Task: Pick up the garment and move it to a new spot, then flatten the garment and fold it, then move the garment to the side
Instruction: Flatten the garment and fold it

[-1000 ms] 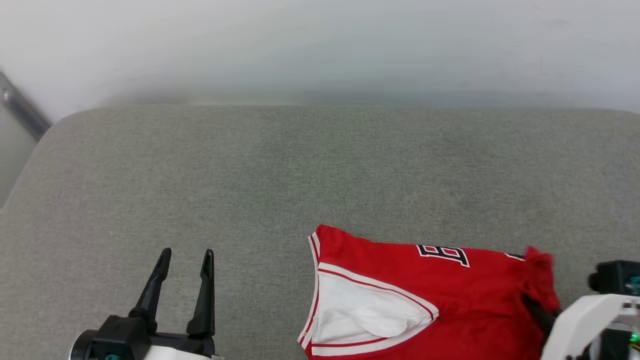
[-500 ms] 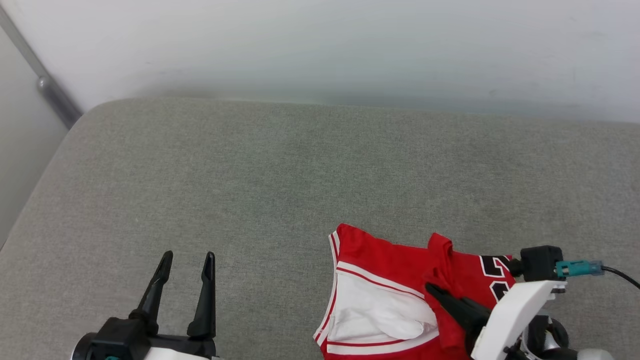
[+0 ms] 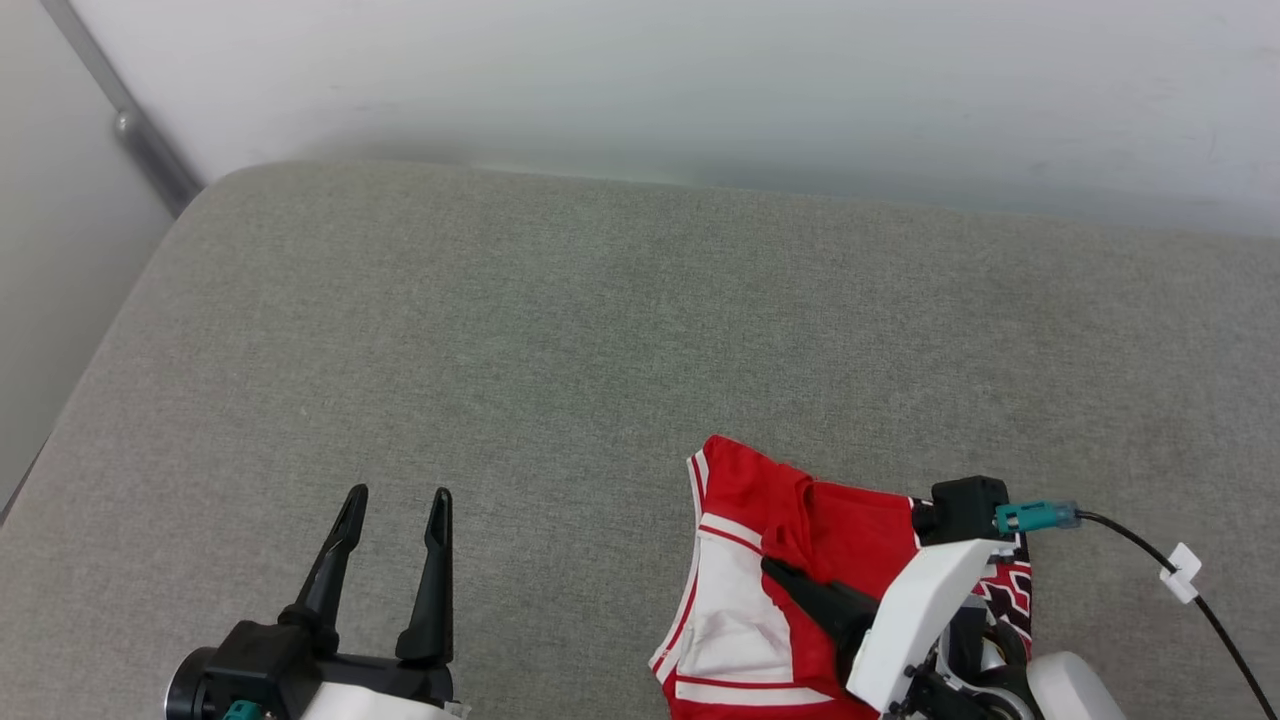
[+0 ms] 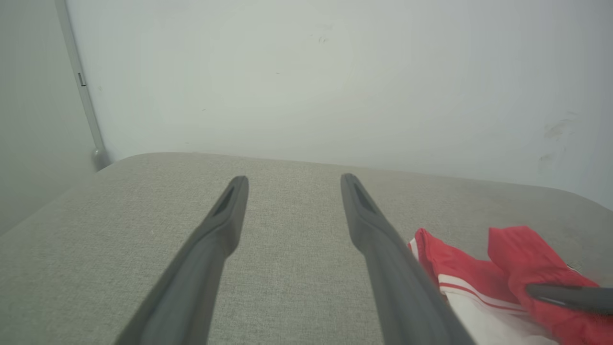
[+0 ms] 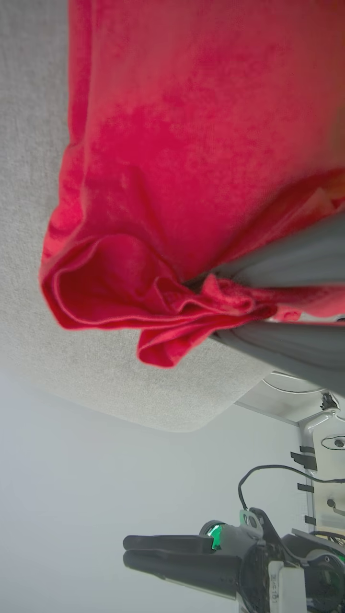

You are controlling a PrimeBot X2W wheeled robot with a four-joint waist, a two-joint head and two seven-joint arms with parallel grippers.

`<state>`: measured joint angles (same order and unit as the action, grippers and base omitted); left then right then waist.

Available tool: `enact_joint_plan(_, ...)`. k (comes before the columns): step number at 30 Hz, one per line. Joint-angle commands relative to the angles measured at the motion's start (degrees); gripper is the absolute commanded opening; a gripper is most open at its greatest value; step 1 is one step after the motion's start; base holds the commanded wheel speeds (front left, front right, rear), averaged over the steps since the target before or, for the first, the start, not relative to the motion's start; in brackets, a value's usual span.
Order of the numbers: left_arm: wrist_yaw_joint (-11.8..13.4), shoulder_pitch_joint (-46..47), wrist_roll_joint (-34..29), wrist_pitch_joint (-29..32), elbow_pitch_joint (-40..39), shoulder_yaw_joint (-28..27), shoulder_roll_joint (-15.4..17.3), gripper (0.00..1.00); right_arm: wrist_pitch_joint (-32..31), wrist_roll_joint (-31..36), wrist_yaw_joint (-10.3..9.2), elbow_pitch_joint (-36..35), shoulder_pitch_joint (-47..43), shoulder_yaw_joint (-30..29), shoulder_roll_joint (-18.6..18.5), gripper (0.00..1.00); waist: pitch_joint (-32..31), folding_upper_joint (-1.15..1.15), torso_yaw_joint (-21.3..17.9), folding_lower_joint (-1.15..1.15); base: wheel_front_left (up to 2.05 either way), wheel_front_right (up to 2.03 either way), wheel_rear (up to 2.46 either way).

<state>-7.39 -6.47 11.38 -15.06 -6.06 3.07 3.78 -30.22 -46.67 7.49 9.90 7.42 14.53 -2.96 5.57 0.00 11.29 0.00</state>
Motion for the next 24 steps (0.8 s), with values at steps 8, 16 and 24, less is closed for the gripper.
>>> enact_joint_plan(8, 0.0, 0.1, 0.4, -0.1, 0.6, -0.2, 0.0, 1.00, 3.3, -2.0, 0.00, 2.7, 3.4, 5.8, 0.2, 1.00, -0.9, 0.00, -0.2, 0.00, 0.00, 0.00, 0.00)
enact_joint_plan(16, 0.0, -0.1, 0.1, -0.1, 0.4, -0.6, 0.0, 1.00, 3.1, 6.8, 0.00, -0.1, 7.2, 3.6, 0.1, 1.00, -1.6, 0.00, -2.0, 0.00, 0.00, 0.00, 0.00)
enact_joint_plan(24, 0.0, 0.2, 0.5, -0.1, 0.1, -0.4, -0.1, 1.00, 9.1, 25.6, -0.01, -5.5, 11.2, 1.0, -7.5, 1.00, -1.5, 0.00, -4.1, 0.00, 0.00, 0.00, 0.00)
